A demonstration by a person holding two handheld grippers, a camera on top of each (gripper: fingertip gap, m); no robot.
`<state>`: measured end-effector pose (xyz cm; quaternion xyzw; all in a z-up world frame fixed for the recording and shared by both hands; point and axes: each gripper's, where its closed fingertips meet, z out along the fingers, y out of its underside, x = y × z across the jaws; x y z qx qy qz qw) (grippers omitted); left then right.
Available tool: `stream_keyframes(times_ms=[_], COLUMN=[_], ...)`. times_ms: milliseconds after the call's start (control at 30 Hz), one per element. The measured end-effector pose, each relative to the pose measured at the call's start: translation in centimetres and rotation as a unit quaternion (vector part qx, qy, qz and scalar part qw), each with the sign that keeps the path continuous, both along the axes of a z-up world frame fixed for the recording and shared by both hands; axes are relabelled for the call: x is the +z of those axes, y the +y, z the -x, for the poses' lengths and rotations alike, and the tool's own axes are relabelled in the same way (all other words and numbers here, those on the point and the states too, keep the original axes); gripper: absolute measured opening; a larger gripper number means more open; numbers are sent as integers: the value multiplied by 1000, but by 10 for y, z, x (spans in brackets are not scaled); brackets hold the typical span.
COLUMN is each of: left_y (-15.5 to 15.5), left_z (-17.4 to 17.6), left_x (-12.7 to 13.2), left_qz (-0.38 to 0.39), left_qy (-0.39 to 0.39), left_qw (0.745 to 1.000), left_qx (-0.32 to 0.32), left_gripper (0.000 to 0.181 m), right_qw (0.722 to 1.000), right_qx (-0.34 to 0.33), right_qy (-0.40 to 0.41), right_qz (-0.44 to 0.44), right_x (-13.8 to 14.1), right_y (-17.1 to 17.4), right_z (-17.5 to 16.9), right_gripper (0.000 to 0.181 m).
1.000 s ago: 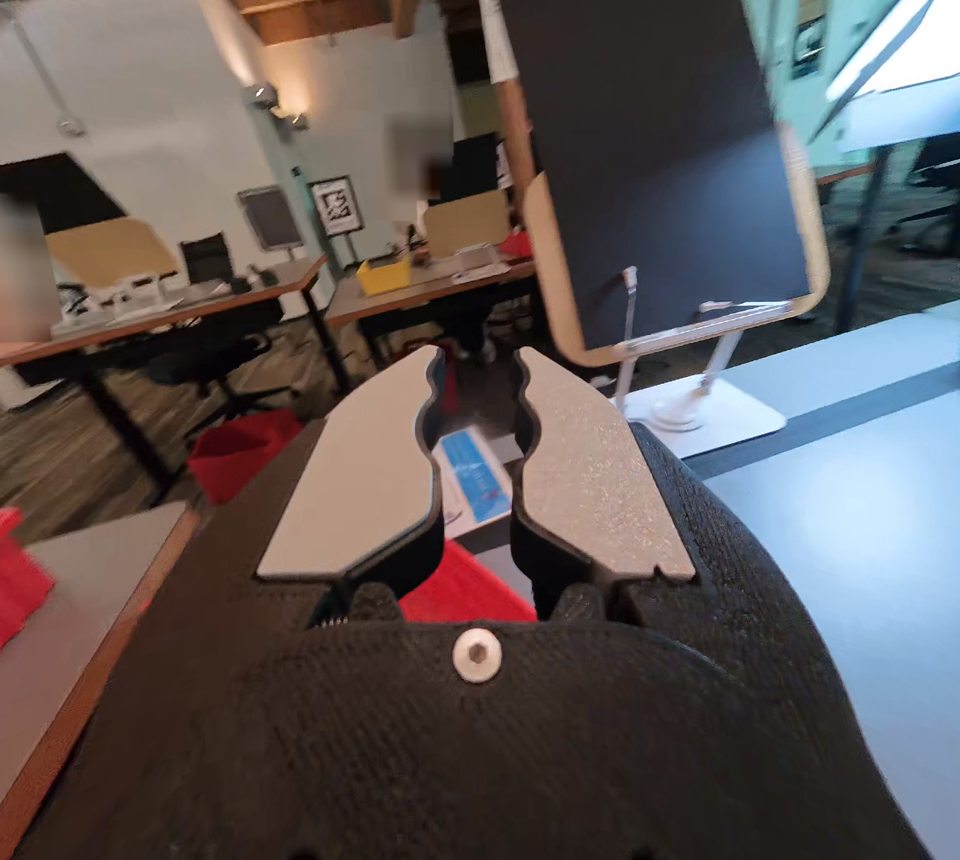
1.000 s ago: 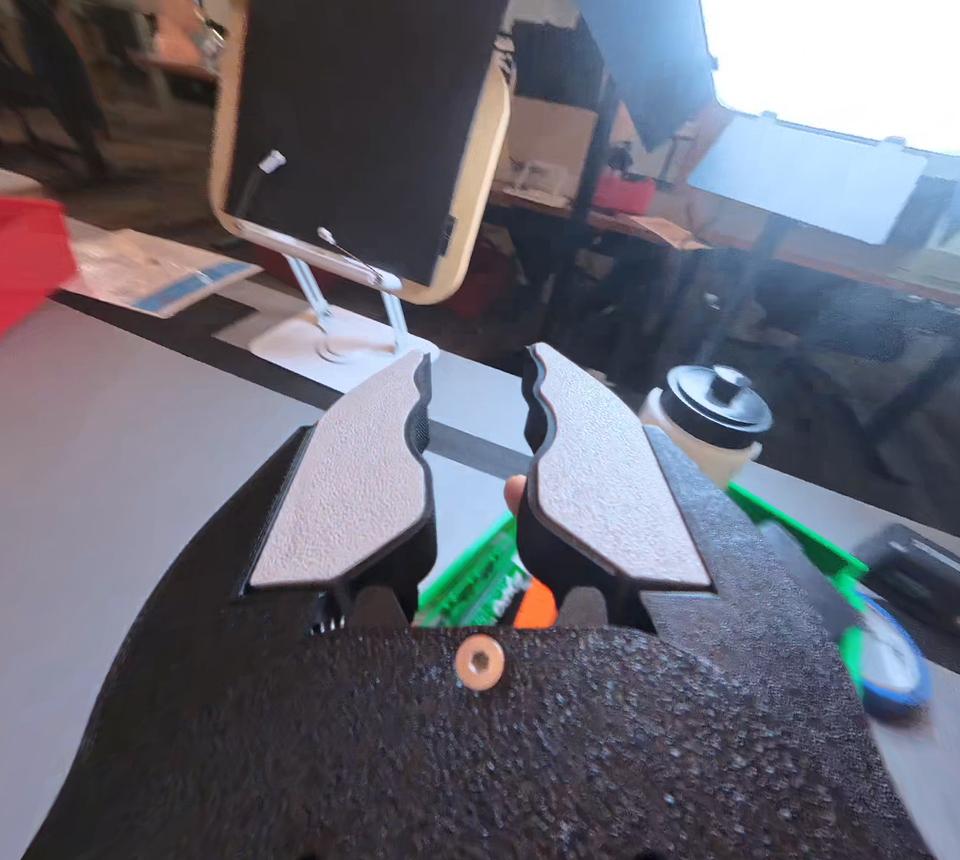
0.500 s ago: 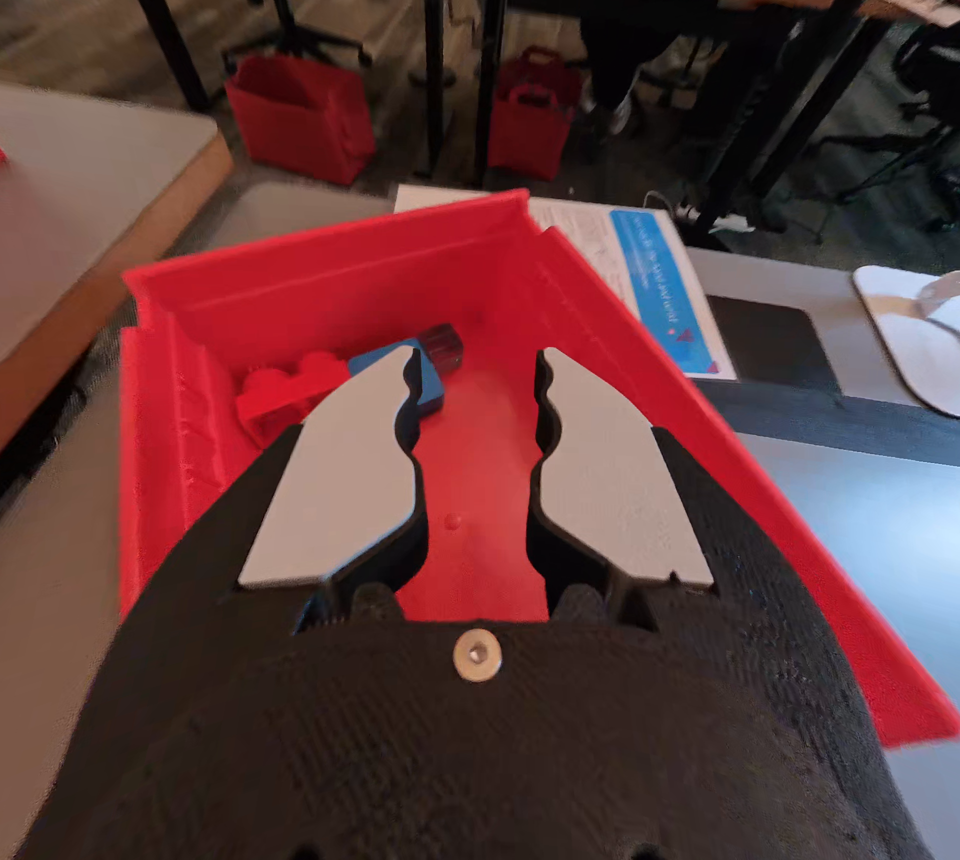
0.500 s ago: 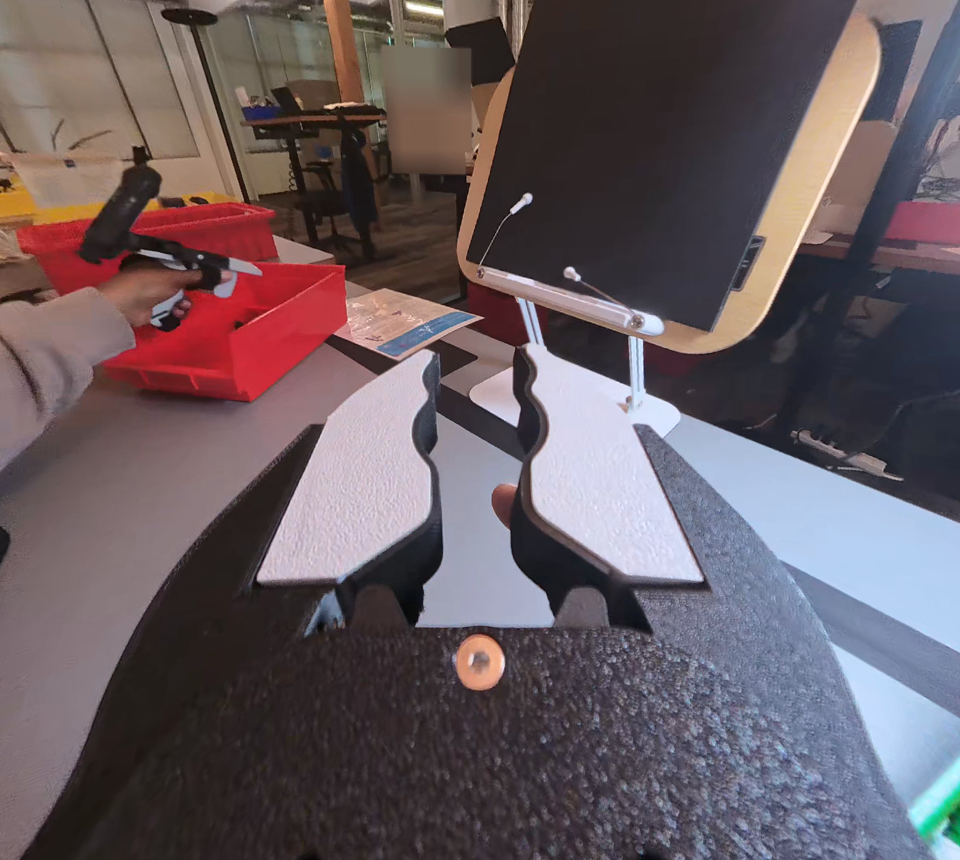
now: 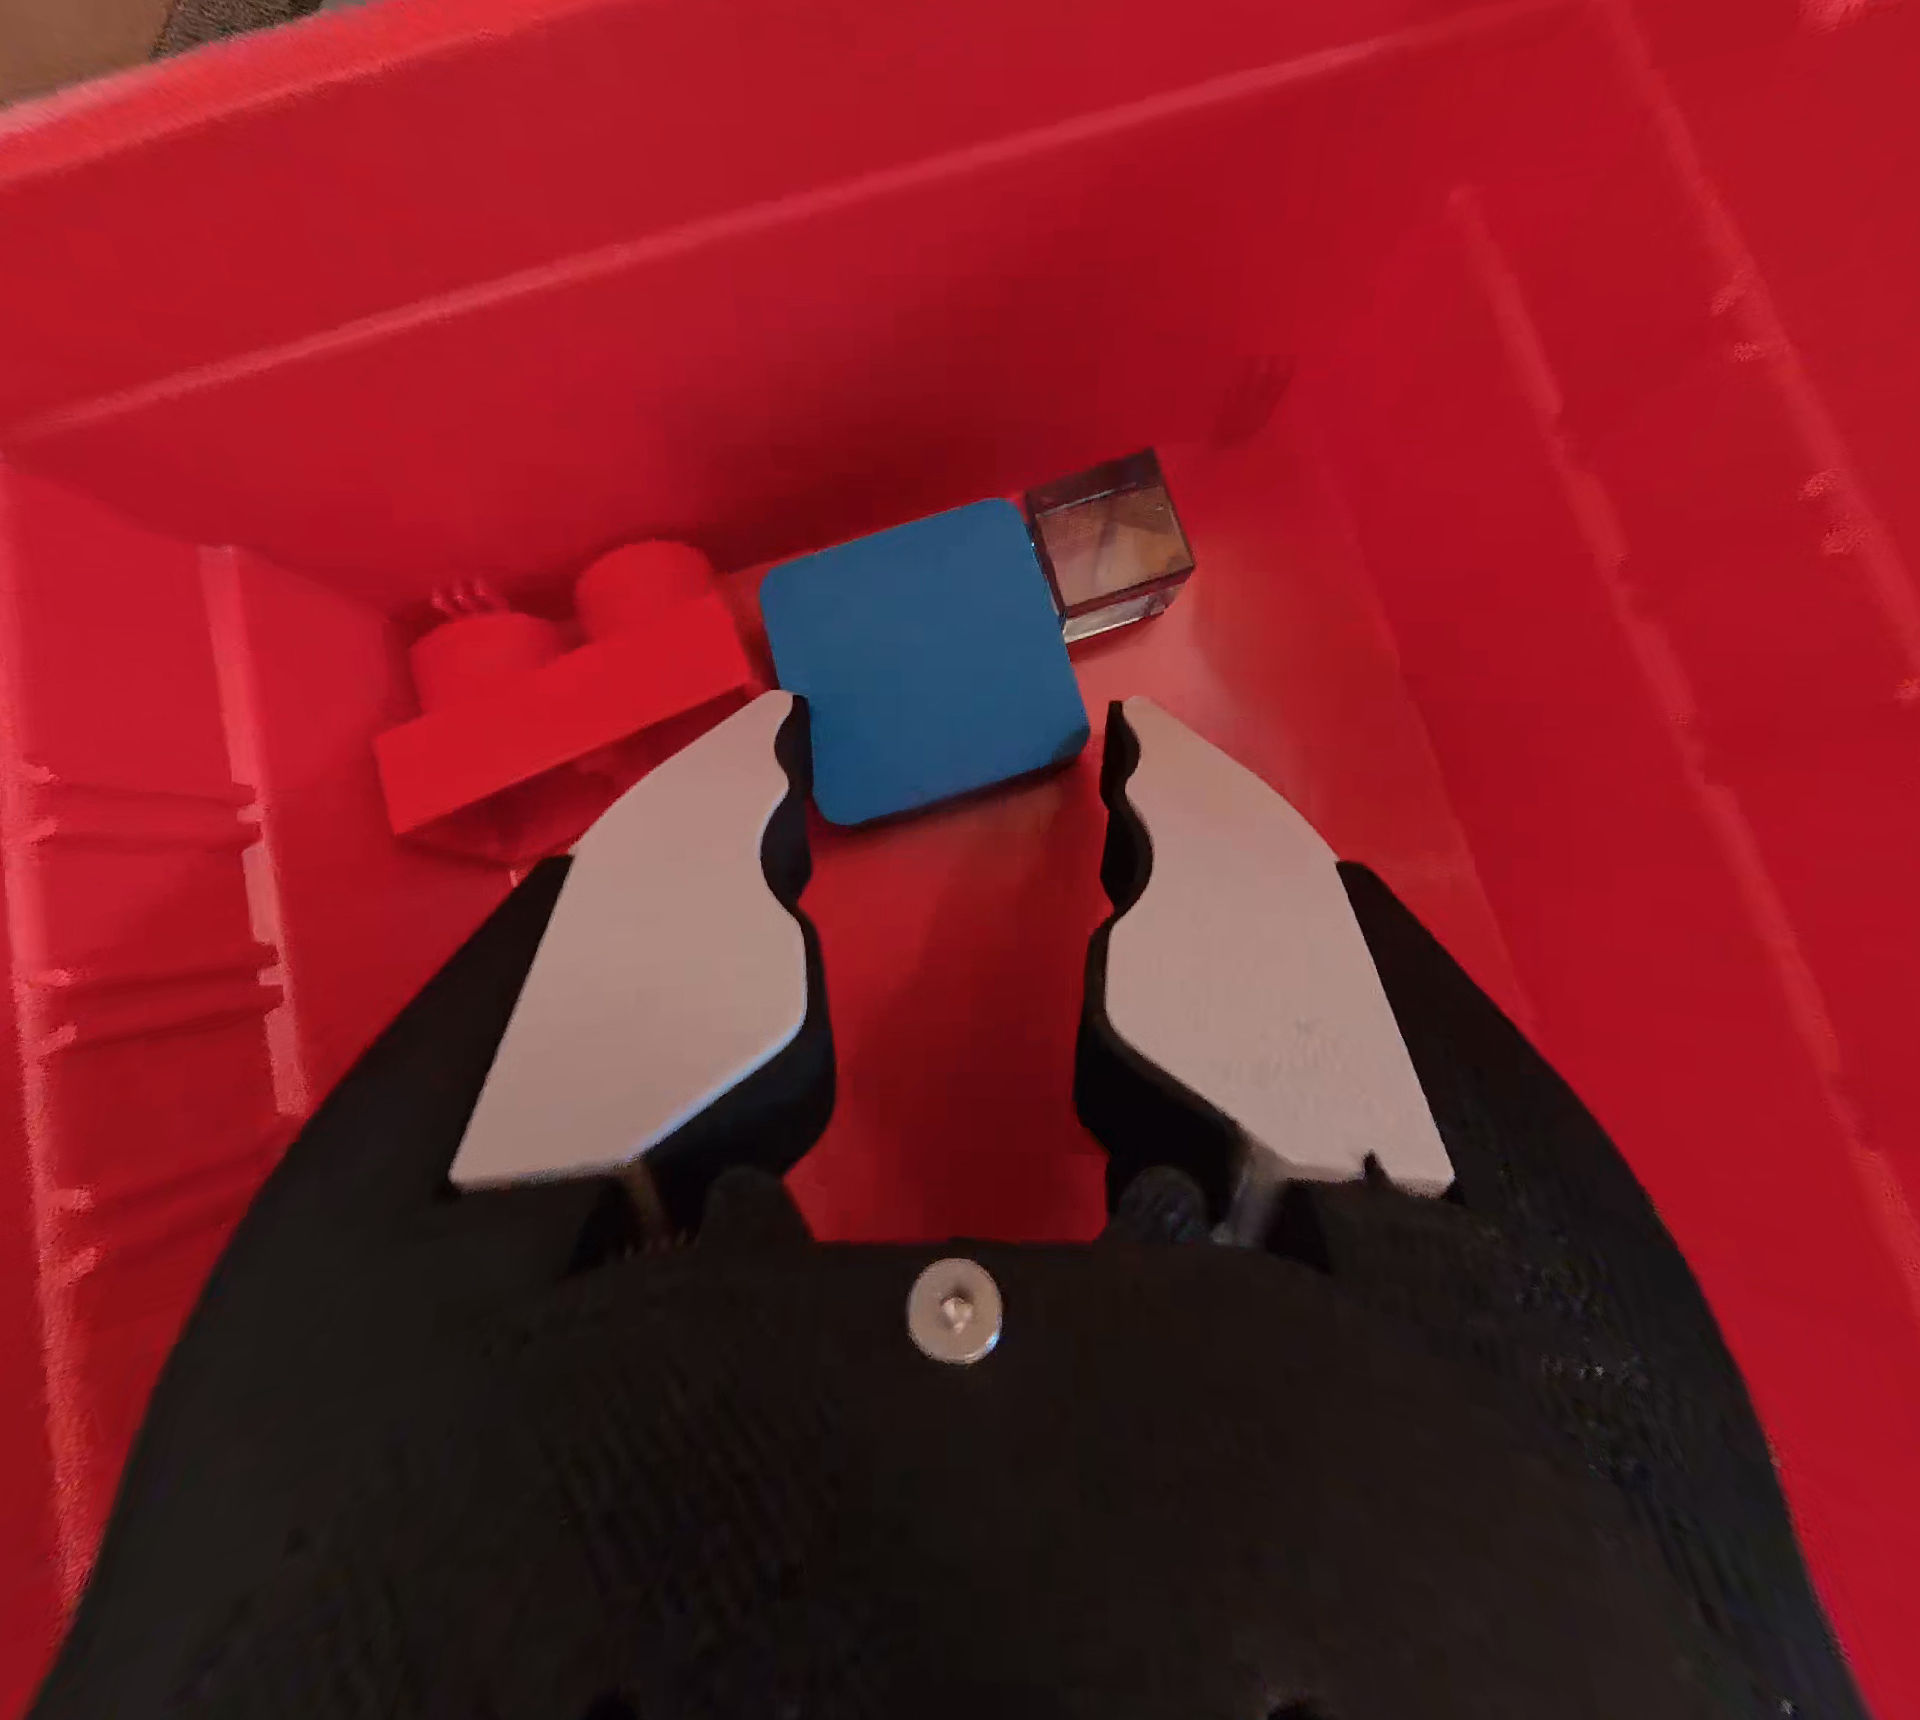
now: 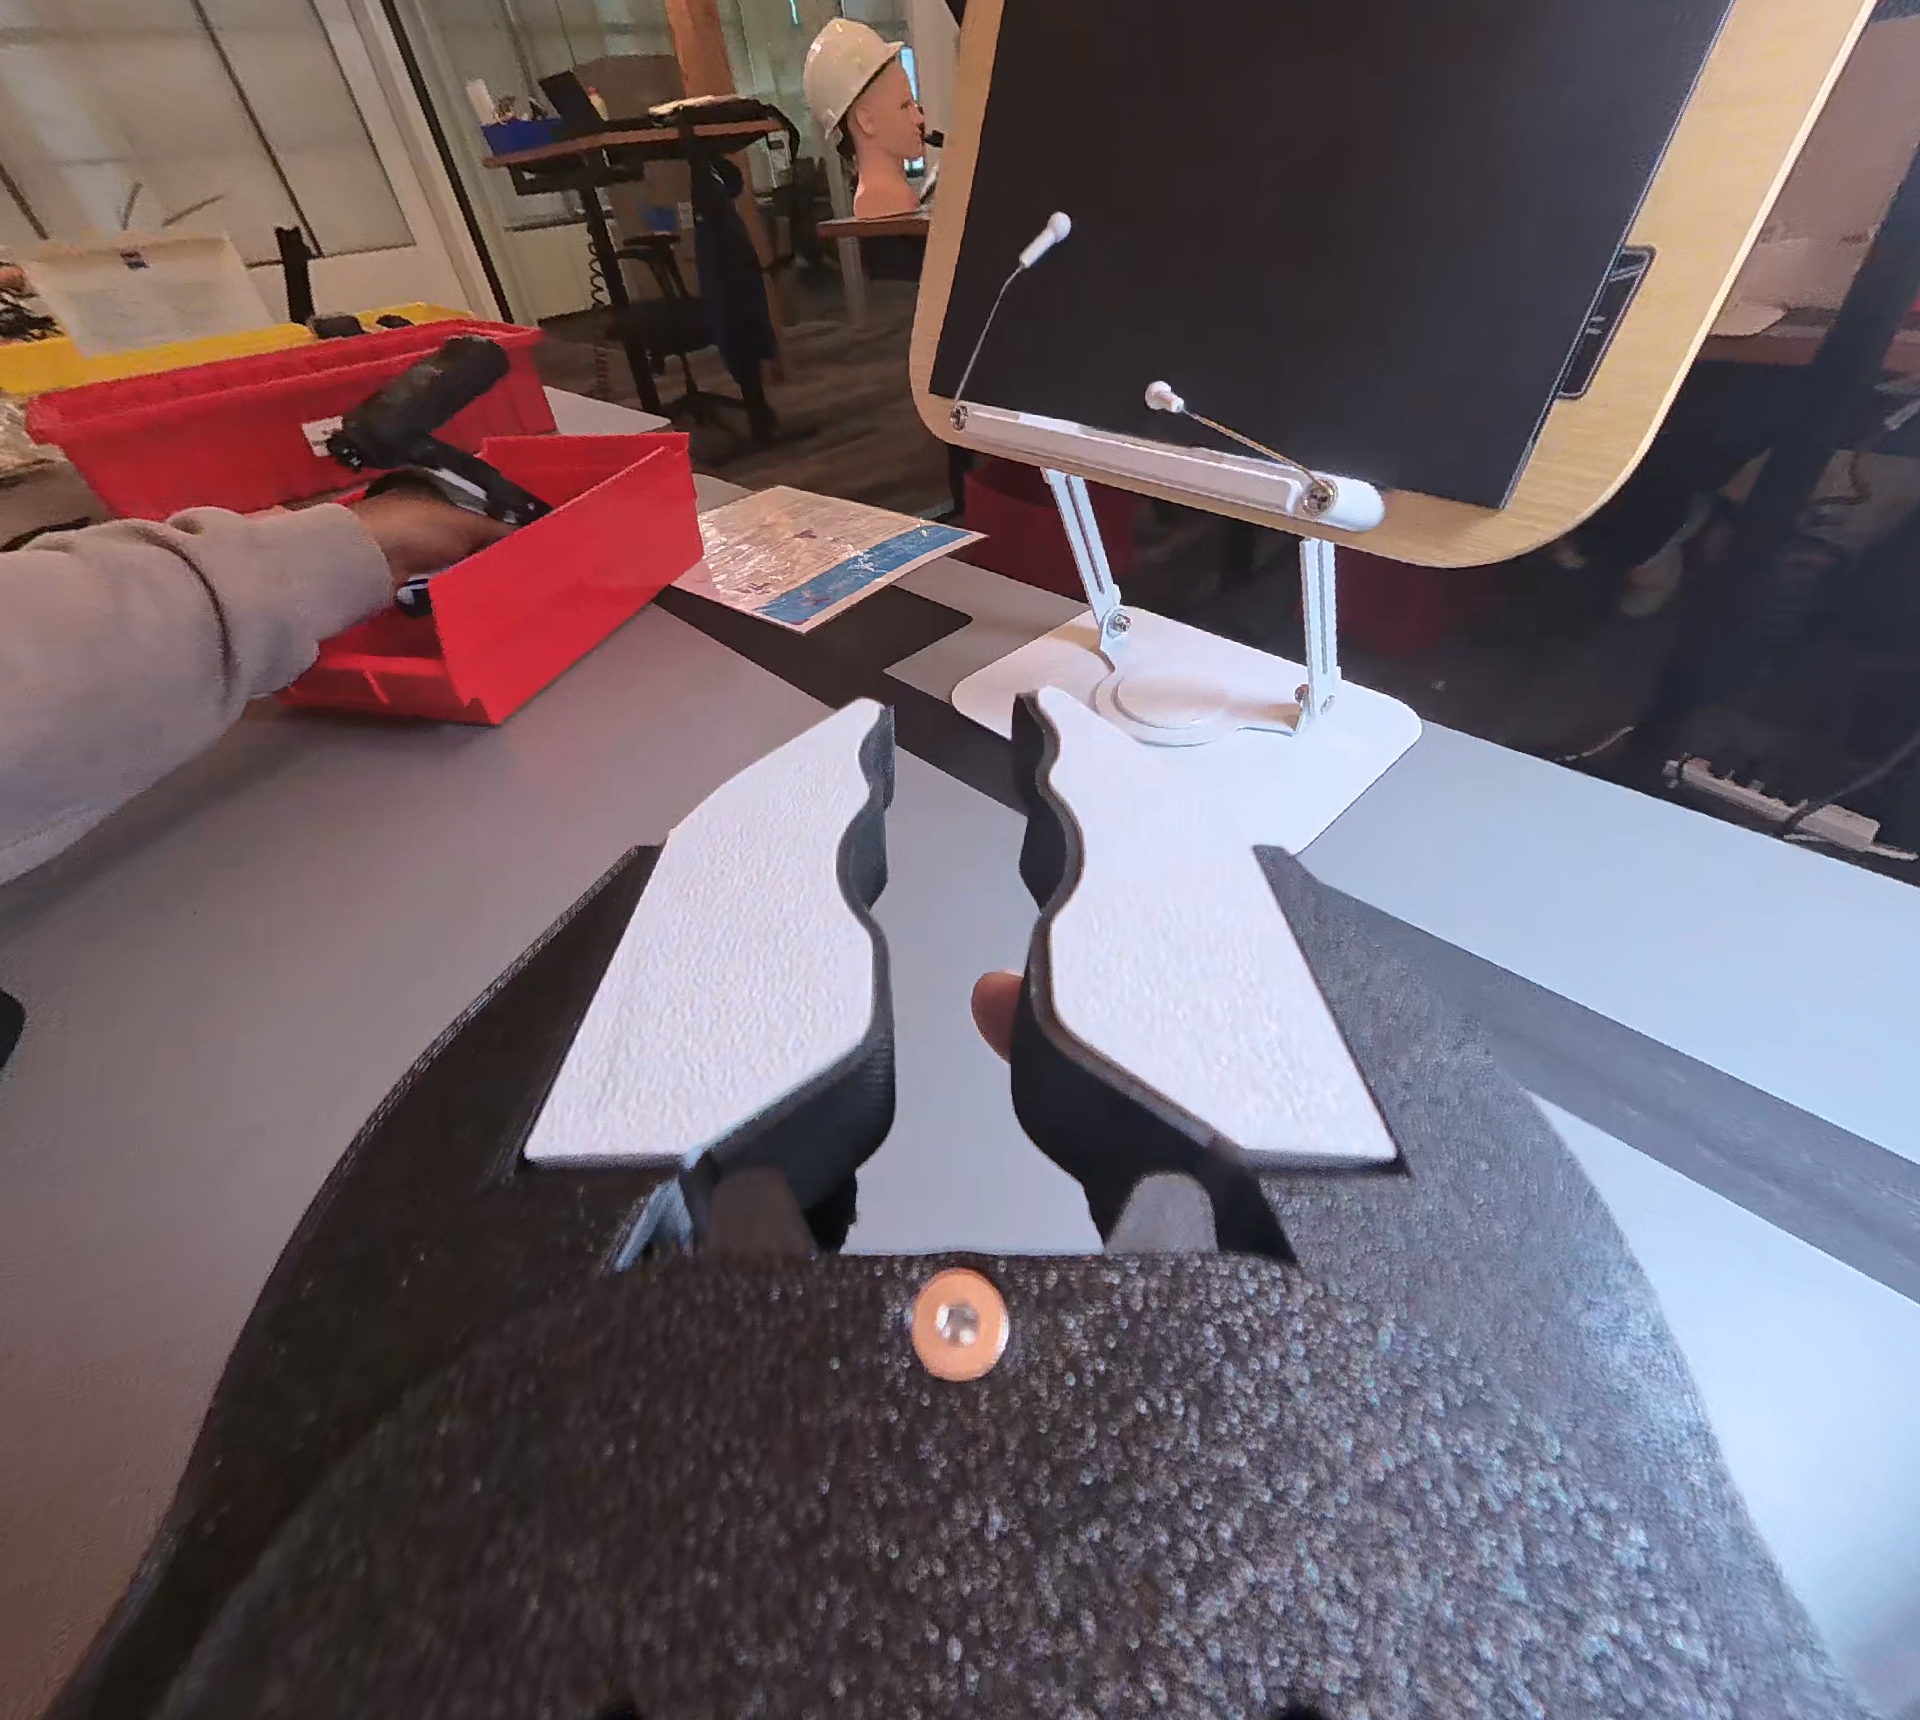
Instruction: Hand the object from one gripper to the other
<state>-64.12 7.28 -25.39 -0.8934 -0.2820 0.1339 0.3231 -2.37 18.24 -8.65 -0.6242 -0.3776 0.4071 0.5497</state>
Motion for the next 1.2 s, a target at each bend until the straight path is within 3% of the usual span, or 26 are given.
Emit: stream_keyframes(times_ms=[233,300,367,600,733,833,900,967,1067,1200], left_y=[-2,-10,-2,0,2,9,17,20,5,-47], left_z=[2,9,6,-4,-15,-36,-73,-136,-248,-384], left_x=[-2,-11,-13,-2,42,112,170,230,295,341], left_qz=[29,49,15,-24,-107,-215,-300,-384,-465,-513], left_qy=[33,40,22,-19,-15,-8,-19,-54,-148,-257], left_qw=[999,997,999,1000,994,974,944,889,781,605], left_qx=[25,46,36,7,-22,-68,-138,-241,-390,-552], left_gripper=[62,77,59,56,56,56,56,56,57,56], right_qw=[1000,1000,1000,1000,1000,1000,999,999,996,985], right_qx=[-3,0,2,5,13,22,29,38,59,115], right_qy=[-12,-7,-9,-20,-8,2,9,15,29,65], right_qz=[-6,-1,0,3,-1,-13,-24,-36,-60,-111], right_x=[-1,1,-1,-7,2,12,20,29,44,74], right_y=[-1,-1,-2,-2,-7,-16,-23,-33,-54,-100], right_z=[-3,-3,-2,-1,-1,0,2,4,8,13], right_gripper=[20,20,19,19,19,19,19,19,18,20])
